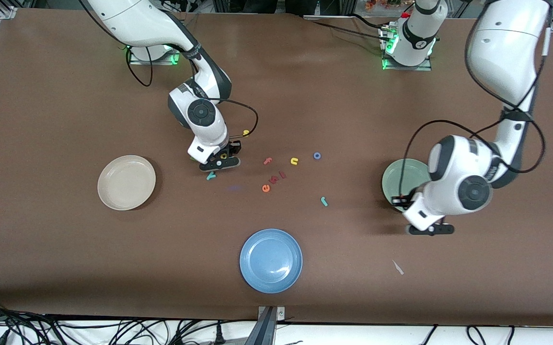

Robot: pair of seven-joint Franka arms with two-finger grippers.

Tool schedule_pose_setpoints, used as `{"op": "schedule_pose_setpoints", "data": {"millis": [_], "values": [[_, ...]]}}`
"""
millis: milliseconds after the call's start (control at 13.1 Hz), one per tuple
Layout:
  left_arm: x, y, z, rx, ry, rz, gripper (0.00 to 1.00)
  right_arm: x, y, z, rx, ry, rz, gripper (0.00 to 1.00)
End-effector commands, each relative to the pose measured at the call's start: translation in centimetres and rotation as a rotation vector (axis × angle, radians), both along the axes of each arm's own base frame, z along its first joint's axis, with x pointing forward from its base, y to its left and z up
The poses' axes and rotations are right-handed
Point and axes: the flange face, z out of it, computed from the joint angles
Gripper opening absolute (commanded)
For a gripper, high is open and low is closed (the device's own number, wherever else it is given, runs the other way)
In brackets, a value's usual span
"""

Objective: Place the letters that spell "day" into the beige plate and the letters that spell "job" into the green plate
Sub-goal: 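Carry the pink p onto the green plate with the left gripper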

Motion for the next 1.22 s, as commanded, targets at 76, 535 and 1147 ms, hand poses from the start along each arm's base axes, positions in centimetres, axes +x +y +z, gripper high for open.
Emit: {"op": "schedule_pose_setpoints", "data": {"millis": [76, 535, 1147], "values": [[-1.0, 6.0, -1.4, -0.014, 0.044, -0.056, 0.1, -0.3, 0.1, -0.1, 0.001, -0.014, -0.005, 0.32], [-3.3, 6.1, -4.5, -0.025, 0.089, -0.047, 0.1, -0.2, 0.1, -0.1, 0.002, -0.013, -0.008, 0.24], [-3.9, 5.7, -5.4, -0.025, 0.071, -0.033, 1.0, 3.4, -0.9, 6.9, -0.094, 0.043, -0.032, 0.21]]}}
